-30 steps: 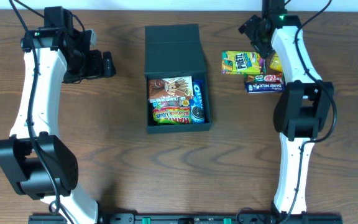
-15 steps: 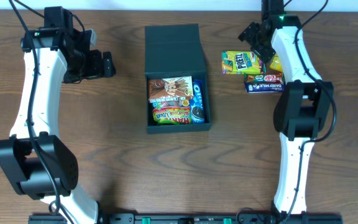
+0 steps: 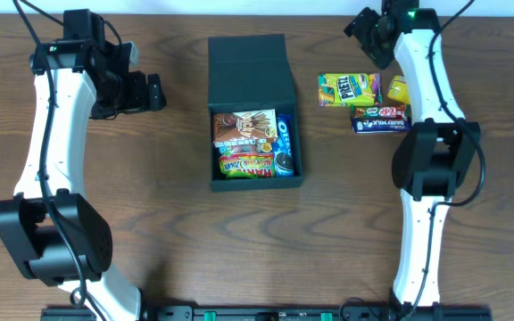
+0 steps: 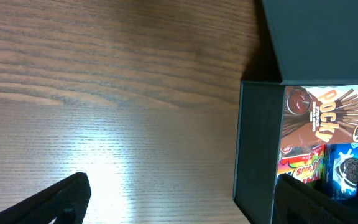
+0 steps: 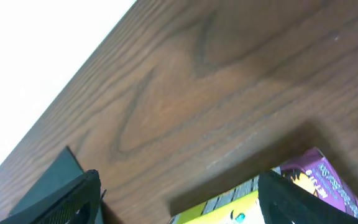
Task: Pack container
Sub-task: 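Lower the right gripper onto the green Pretz box and grasp it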
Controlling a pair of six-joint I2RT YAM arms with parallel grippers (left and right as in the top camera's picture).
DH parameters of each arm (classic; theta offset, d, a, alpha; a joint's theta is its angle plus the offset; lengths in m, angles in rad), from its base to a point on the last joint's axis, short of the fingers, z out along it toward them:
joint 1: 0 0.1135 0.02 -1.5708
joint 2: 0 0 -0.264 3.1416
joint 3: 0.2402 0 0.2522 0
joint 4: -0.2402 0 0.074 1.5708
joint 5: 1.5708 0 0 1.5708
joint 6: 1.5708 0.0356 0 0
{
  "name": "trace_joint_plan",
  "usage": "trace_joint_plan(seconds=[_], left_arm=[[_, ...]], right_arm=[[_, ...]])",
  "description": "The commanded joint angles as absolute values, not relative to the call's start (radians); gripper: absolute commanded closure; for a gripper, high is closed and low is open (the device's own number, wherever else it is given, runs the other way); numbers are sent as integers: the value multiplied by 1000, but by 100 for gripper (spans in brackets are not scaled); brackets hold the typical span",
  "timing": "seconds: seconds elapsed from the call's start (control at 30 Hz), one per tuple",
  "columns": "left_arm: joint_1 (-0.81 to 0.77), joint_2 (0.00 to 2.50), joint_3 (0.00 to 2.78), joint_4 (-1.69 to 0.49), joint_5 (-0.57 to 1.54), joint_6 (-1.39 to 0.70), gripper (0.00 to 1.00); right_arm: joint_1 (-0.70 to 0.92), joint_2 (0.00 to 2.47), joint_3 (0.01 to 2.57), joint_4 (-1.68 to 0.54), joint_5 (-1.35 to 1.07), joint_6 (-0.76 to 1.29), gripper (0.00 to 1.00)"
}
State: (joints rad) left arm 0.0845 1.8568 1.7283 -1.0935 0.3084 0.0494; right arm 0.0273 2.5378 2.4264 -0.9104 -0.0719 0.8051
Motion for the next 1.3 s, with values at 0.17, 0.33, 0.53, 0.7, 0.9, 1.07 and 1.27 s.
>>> trace_joint_plan(seconds=[0.17, 0.33, 0.53, 0.7, 0.9, 1.07, 1.27], left_arm=[[91, 1844, 1729, -1096, 311, 37, 5], [91, 1844, 1729, -1096, 311, 37, 4], [91, 1844, 1729, -1095, 311, 37, 5], [91, 1844, 1729, -1095, 311, 37, 5], [91, 1844, 1729, -1096, 311, 37, 5], [91, 1844, 1729, -1096, 311, 37, 5], [91, 1844, 1729, -1096, 311, 38, 5]], right_arm=[[30, 2635, 2437, -923, -58, 795, 22], [25, 2636, 2437, -982, -57, 795, 22], [31, 2636, 2438, -1079, -60, 767, 23], [51, 2635, 2438, -1157, -60, 721, 23], [86, 2635, 2438, -1259, -60, 716, 23], [105, 2635, 2438, -1317, -58, 707, 23], [92, 2601, 2469, -1319, 21, 673, 15]])
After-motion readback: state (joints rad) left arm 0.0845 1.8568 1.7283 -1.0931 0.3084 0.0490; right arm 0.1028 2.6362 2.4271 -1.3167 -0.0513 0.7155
